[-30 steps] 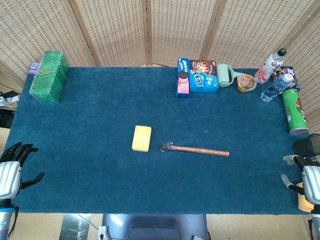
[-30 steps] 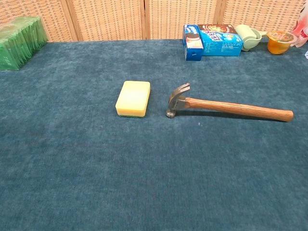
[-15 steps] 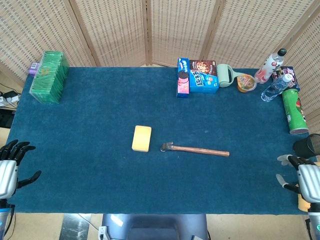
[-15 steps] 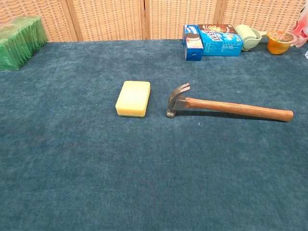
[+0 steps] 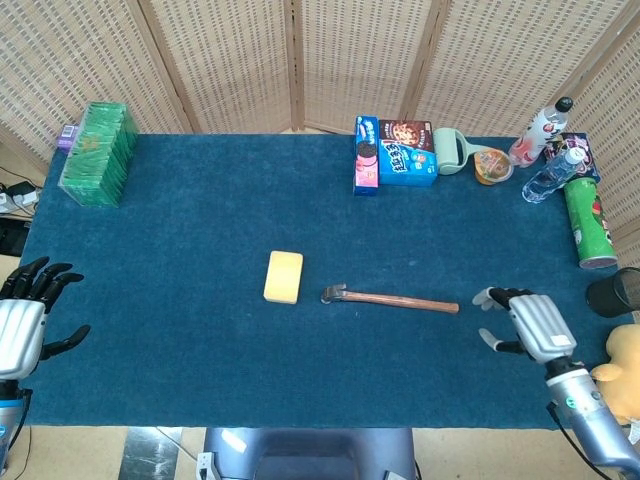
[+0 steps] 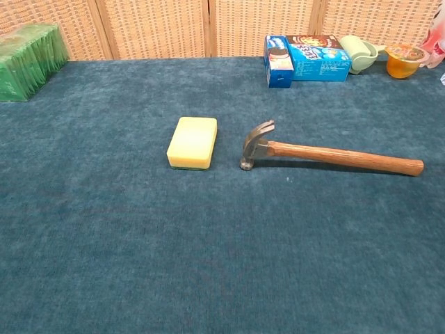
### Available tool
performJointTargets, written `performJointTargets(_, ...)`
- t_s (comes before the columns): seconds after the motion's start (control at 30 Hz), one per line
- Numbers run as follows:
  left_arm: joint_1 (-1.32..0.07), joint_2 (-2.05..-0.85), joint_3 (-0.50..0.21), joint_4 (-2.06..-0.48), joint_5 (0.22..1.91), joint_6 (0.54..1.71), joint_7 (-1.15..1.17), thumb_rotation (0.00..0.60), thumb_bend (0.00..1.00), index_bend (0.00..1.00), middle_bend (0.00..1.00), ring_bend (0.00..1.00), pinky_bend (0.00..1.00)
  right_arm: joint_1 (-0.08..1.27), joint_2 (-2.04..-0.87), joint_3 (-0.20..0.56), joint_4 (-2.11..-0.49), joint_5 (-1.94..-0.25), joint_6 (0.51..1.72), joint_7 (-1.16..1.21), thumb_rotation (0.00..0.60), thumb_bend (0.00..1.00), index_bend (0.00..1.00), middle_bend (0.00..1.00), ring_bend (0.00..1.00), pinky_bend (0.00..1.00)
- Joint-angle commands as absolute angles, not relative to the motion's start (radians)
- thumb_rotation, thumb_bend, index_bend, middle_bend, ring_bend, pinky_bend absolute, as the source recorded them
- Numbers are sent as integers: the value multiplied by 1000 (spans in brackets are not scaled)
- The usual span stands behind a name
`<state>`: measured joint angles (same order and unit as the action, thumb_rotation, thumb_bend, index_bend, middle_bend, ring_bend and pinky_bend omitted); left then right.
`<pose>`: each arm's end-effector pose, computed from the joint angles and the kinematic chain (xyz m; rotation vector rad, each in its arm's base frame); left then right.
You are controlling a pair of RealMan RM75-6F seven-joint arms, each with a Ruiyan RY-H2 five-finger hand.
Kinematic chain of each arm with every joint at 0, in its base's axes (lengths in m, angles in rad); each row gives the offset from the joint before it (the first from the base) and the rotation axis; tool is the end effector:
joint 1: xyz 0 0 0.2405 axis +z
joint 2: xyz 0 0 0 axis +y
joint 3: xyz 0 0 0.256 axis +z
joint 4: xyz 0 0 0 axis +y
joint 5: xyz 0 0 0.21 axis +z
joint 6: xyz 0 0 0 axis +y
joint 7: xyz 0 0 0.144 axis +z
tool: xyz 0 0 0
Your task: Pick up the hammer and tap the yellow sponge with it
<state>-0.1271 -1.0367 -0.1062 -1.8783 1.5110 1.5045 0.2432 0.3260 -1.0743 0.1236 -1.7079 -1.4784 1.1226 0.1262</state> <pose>-0.2466 0.1979 0.1729 -1.4149 -0.7704 -0.9562 -0.2547 -0.2568 0.1275 1.6381 -1.1114 1.0030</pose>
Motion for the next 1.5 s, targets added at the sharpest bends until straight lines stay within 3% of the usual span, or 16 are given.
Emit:
performJointTargets(0.03, -136, -1029, -111, -1886, 1509, 1495, 247, 600, 189, 271, 215, 106, 125, 380, -1118, 154, -1711, -1425, 1063, 74, 600, 349, 379, 435, 421, 372)
performJointTargets(0.5, -138, -1022, -108, -1855, 1485, 1487, 199, 600, 190, 271, 215, 106, 124, 536, -1303, 196, -1607, -1205, 890, -86, 600, 349, 396, 431, 384, 324)
performJointTargets(0.8, -135, -1021, -111, -1811, 1459, 1483, 149, 600, 189, 272, 215, 106, 125, 594, -1384, 203, -1559, -1094, 864, -184, 600, 349, 357, 397, 360, 296)
performJointTargets(1.5, -120, -1023, -109, -1687, 1446, 1495, -2, 600, 190, 271, 214, 106, 124, 694, -1538, 203, -1504, -884, 891, -357, 600, 349, 377, 419, 391, 327)
